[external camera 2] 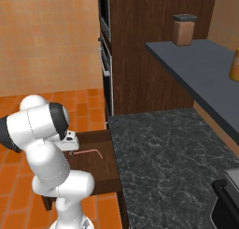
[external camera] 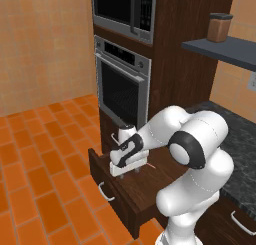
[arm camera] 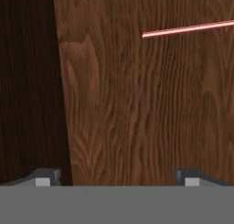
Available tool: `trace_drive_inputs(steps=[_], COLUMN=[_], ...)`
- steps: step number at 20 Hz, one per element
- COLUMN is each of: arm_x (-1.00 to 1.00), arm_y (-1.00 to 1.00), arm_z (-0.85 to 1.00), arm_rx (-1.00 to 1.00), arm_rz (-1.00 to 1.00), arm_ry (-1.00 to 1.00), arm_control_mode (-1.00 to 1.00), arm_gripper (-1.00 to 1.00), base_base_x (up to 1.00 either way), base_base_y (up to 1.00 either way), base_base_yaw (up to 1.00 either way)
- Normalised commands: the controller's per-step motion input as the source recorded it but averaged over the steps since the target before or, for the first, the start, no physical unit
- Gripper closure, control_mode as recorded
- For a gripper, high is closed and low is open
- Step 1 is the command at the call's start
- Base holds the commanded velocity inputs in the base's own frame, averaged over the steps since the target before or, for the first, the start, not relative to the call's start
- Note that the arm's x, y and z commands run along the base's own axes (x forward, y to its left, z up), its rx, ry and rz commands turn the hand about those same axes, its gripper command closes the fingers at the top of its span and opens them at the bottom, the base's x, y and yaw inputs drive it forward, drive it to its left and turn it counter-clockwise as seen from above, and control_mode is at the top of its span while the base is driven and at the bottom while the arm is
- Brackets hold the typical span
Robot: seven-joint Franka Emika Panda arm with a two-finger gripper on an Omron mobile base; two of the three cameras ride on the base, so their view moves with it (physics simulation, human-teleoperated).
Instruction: Take a straw from the drawer in front and place it inside the glass cup on the dining counter.
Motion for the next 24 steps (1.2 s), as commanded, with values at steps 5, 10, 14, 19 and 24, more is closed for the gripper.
trace_drive_inputs(steps=[5, 10, 14, 19, 24], arm_x=[0.17, 0.37, 0.45, 0.57, 0.53], arm_y=[-0.98, -0.62, -0.16, -0.1, -0.1], arm_z=[0.21, -0.01, -0.14, -0.22, -0.36], arm_rx=[0.0, 0.0, -0.01, -0.03, -0.05], arm_rz=[0.0, 0.05, 0.16, 0.19, 0.14], arm_ry=[-0.05, 0.0, 0.0, 0.0, 0.0], arm_control_mode=[-1.0, -1.0, -1.0, -1.0, -1.0], arm_gripper=[-1.0, -1.0, -1.0, -1.0, -1.0], base_base_x=[0.0, 0.0, 0.0, 0.0, 0.0], base_base_y=[0.0, 0.0, 0.0, 0.0, 0.0], base_base_yaw=[0.0, 0.0, 0.0, 0.0, 0.0])
